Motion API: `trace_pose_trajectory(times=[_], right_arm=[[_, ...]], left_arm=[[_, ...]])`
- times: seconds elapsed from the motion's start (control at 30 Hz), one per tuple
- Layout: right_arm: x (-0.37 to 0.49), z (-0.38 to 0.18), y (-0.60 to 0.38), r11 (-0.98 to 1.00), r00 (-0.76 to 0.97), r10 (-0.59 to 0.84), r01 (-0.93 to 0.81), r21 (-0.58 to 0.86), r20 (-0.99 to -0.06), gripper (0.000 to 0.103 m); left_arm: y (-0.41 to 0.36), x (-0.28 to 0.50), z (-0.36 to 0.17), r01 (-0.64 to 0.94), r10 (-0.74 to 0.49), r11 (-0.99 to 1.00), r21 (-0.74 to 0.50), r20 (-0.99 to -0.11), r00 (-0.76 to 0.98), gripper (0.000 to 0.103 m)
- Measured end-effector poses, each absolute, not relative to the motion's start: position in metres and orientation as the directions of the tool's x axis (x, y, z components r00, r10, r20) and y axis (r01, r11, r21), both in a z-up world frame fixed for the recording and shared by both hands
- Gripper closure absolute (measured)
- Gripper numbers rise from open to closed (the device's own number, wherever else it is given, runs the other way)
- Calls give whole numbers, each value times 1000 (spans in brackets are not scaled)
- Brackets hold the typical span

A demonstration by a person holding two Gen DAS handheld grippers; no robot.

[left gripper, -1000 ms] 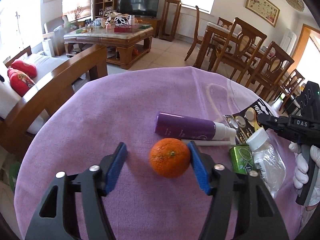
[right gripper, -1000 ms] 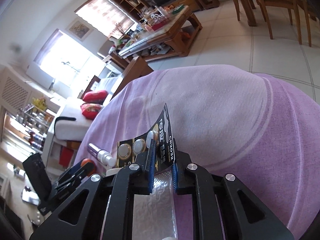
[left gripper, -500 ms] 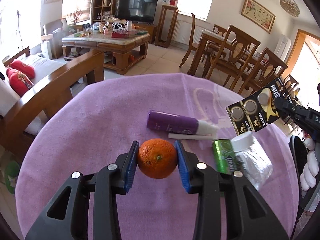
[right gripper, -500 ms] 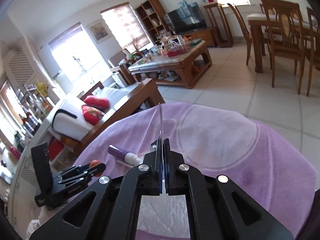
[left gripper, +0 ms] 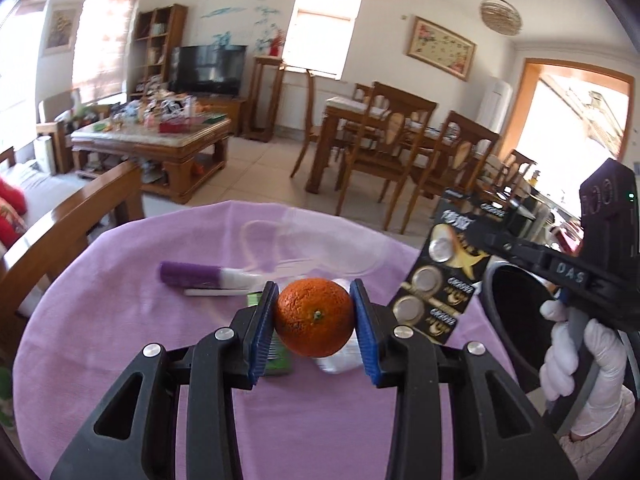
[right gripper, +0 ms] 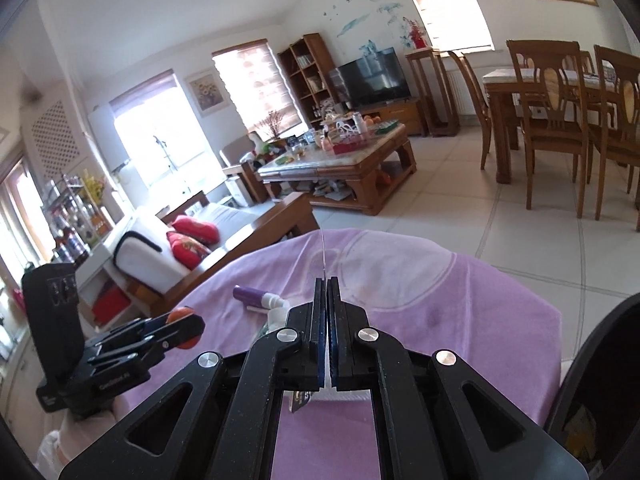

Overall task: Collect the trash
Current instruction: 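Carry the orange and battery card over the bin with both tools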

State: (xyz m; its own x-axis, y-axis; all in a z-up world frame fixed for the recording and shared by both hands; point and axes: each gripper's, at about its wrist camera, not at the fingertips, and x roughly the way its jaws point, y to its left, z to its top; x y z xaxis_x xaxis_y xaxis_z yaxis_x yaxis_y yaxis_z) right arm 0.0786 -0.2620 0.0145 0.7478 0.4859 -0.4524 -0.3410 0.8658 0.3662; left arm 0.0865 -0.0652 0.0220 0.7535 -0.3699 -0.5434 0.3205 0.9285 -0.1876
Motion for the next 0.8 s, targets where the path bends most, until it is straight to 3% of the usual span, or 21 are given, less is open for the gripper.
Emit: trace_pose_trajectory(times=[0.4, 0.8], right_arm=[[-22, 23, -409, 928, 867, 316, -200, 314, -384, 101], [-68, -25, -518, 952, 878, 140, 7, 306, -457, 101]], left_arm=[[-198, 43, 35, 547, -530, 827, -130, -503, 682, 66], [-304, 39, 0, 696, -642, 697, -174, -584, 496, 66]])
